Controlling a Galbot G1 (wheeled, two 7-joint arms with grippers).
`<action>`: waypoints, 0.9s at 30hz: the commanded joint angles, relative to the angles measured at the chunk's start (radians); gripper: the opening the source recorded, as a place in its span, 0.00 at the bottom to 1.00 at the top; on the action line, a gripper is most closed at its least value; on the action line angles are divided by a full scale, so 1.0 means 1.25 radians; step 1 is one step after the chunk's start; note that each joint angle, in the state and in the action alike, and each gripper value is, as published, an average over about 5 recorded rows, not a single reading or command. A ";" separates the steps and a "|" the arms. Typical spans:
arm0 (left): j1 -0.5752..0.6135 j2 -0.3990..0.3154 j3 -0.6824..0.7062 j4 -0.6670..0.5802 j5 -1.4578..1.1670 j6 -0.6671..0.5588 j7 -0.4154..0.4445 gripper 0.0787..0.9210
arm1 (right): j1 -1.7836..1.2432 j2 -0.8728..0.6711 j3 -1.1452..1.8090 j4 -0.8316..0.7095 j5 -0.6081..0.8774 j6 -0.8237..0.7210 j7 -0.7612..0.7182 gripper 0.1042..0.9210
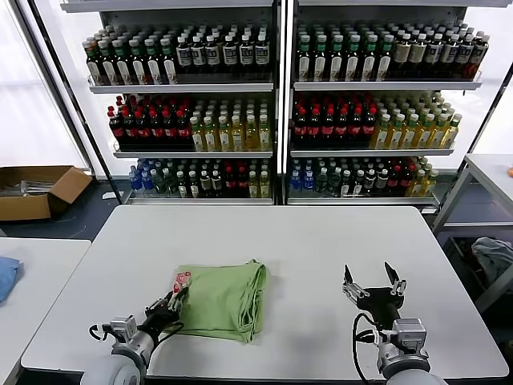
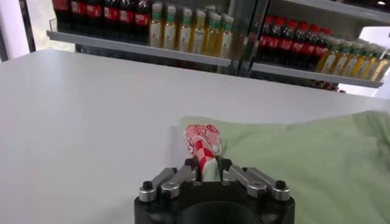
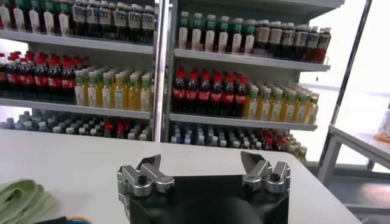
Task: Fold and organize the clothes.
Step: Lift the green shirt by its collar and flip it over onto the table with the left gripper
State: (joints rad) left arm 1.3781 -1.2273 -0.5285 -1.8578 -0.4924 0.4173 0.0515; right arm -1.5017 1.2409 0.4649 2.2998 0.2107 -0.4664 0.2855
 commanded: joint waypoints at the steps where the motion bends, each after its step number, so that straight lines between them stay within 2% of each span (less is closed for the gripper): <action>1: 0.005 0.011 -0.027 -0.012 0.025 -0.015 0.028 0.18 | 0.011 -0.002 0.000 -0.005 0.002 -0.003 0.003 0.88; 4: 0.007 0.037 -0.067 -0.030 0.012 -0.021 0.032 0.08 | 0.017 -0.005 0.001 -0.009 0.006 -0.005 0.005 0.88; 6: 0.006 0.077 -0.125 -0.040 -0.017 -0.023 0.032 0.05 | 0.020 -0.009 0.004 -0.011 0.009 -0.005 0.005 0.88; 9: -0.001 0.177 -0.252 -0.024 -0.075 -0.023 0.033 0.04 | 0.024 -0.013 0.006 -0.015 0.015 -0.004 0.006 0.88; 13: -0.010 0.332 -0.388 0.066 -0.110 -0.031 0.051 0.04 | 0.031 -0.011 0.005 -0.020 0.021 -0.002 0.007 0.88; 16: -0.011 0.423 -0.425 0.127 -0.098 -0.041 0.071 0.04 | 0.035 -0.007 0.000 -0.024 0.023 -0.001 0.007 0.88; 18: -0.010 0.452 -0.415 0.140 -0.084 -0.047 0.078 0.04 | 0.036 -0.005 -0.002 -0.024 0.022 0.000 0.007 0.88; 21: -0.003 0.429 -0.370 0.121 -0.051 -0.050 0.083 0.04 | 0.033 -0.002 0.000 -0.019 0.022 -0.001 0.008 0.88; 27: -0.003 0.281 -0.232 0.018 -0.001 -0.050 0.065 0.04 | -0.004 -0.004 0.020 -0.009 0.021 0.008 0.008 0.88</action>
State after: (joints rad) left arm 1.3776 -0.8453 -0.8965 -1.7744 -0.5473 0.3601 0.1342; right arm -1.4728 1.2365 0.4740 2.2825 0.2357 -0.4642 0.2957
